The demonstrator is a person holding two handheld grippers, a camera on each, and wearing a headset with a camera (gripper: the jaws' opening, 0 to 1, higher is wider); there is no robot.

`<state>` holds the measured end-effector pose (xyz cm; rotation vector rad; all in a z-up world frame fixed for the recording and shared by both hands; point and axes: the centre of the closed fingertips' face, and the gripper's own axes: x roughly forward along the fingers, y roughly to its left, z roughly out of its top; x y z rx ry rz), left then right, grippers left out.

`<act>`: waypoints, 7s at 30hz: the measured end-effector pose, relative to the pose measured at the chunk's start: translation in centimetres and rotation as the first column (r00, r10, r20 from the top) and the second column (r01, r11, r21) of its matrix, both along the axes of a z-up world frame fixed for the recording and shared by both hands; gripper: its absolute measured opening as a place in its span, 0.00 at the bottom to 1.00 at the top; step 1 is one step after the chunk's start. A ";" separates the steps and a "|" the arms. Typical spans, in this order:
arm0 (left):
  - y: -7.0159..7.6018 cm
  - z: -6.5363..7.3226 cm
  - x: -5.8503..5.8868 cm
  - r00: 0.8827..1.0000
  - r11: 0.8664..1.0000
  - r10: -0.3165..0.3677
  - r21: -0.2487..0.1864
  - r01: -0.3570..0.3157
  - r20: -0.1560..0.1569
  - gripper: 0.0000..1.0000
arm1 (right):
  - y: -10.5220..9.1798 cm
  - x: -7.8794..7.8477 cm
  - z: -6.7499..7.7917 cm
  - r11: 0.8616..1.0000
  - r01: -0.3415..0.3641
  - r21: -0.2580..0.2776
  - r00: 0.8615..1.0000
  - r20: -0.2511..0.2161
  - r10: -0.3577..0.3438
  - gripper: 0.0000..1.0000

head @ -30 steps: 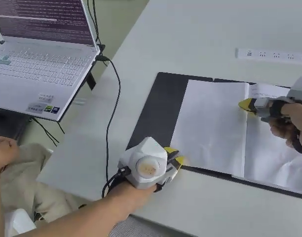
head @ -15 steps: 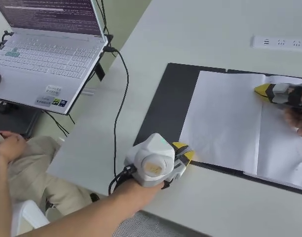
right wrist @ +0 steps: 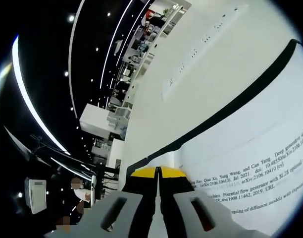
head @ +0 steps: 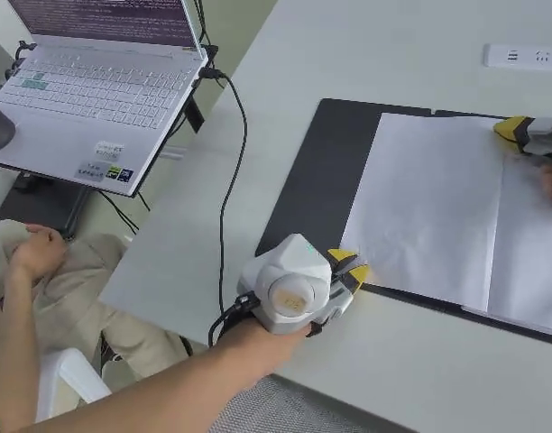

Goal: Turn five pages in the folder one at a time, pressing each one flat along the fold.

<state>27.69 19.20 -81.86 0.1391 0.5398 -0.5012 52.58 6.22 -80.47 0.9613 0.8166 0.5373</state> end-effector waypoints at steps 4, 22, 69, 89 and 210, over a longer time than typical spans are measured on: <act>0.0 0.0 0.0 1.000 1.000 -0.001 0.004 0.001 0.001 0.09 | -0.3 1.2 0.0 0.999 0.046 -0.005 0.999 0.013 -0.046 0.00; 0.2 -0.2 0.1 1.000 1.000 0.002 -0.004 -0.002 0.002 0.09 | 0.1 -1.9 0.1 0.998 -0.012 0.063 0.998 -0.064 0.016 0.00; -0.1 -0.1 0.0 1.000 1.000 0.000 0.005 0.000 -0.005 0.09 | -0.2 -11.2 0.1 0.984 -0.129 0.122 0.984 -0.108 0.143 0.00; -0.1 0.1 -0.1 1.000 1.000 -0.003 0.012 0.003 -0.004 0.09 | -0.1 -16.6 0.0 0.972 -0.204 0.117 0.968 -0.125 0.218 0.00; 2.2 13.5 -5.7 0.996 0.996 0.085 -0.024 -0.085 0.026 0.89 | -18.2 -32.2 10.0 0.753 0.148 -0.641 0.917 0.374 0.138 0.78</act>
